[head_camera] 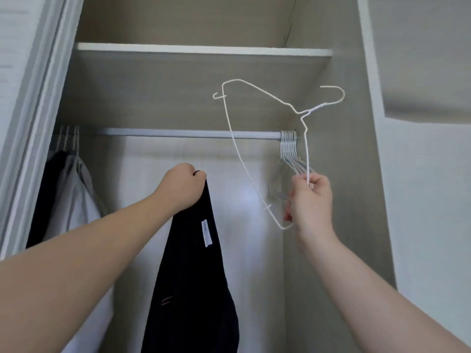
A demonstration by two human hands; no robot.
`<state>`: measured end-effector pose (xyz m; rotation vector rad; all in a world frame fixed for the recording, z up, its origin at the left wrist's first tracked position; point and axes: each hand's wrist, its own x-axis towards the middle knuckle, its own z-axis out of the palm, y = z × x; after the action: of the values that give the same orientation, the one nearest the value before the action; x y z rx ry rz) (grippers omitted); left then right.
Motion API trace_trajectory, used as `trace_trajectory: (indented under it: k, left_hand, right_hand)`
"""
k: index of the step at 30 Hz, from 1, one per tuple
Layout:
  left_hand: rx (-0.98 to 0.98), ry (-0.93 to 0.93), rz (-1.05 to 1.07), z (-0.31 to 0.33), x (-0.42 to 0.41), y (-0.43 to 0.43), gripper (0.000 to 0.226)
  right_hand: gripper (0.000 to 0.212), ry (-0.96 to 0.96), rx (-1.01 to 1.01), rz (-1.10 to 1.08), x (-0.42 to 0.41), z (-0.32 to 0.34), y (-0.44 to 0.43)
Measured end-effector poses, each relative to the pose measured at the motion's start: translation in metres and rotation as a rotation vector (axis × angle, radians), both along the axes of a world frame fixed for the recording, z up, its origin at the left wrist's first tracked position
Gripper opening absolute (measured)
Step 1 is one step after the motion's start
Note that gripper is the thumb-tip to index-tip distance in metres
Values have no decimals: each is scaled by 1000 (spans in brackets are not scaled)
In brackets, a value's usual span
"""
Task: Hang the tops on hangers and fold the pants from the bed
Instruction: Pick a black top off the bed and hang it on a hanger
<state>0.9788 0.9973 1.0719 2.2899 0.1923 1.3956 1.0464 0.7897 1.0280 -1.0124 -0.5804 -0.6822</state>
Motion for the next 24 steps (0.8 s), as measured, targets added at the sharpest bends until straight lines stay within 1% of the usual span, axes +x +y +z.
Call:
trace_trajectory:
  k: [2,4,6,9,12,15,17,20,22,24]
  left_hand:
    - [4,21,44,-5,-21,-11,28]
    - [-4,40,76,-12,-43,-25,27]
    - [-7,53,104,-22,-65,-43,28]
    - [-7,68,162,-42,-100,-74,34]
    - [-2,91,218,-66,-130,-108,35]
    - [-69,149,213,-95,-155,-144,32]
    - [-138,189,201,-114,-170,-166,31]
    - [-304,267,147,-145,-194,-193,23]
    - [-468,310,86,-169,-206,-206,17]
    - [-686,339,9,-197,-218,-216,10]
  right_hand:
    - [13,80,5,250,-18,11,-8]
    - [20,109,-33,377,-35,26,-26]
    - [22,99,-121,376,-51,27,-48]
    - [26,45,-239,329,-80,-4,-79]
    - [31,32,-246,338,-112,-42,-119]
    - [30,80,-218,405,-142,-79,-162]
    - [26,114,-230,423,-164,-102,-190]
    - [23,109,-271,396,-194,-141,-230]
    - [24,81,-335,352,-213,-174,-254]
    - [22,75,-403,313,-231,-211,-278]
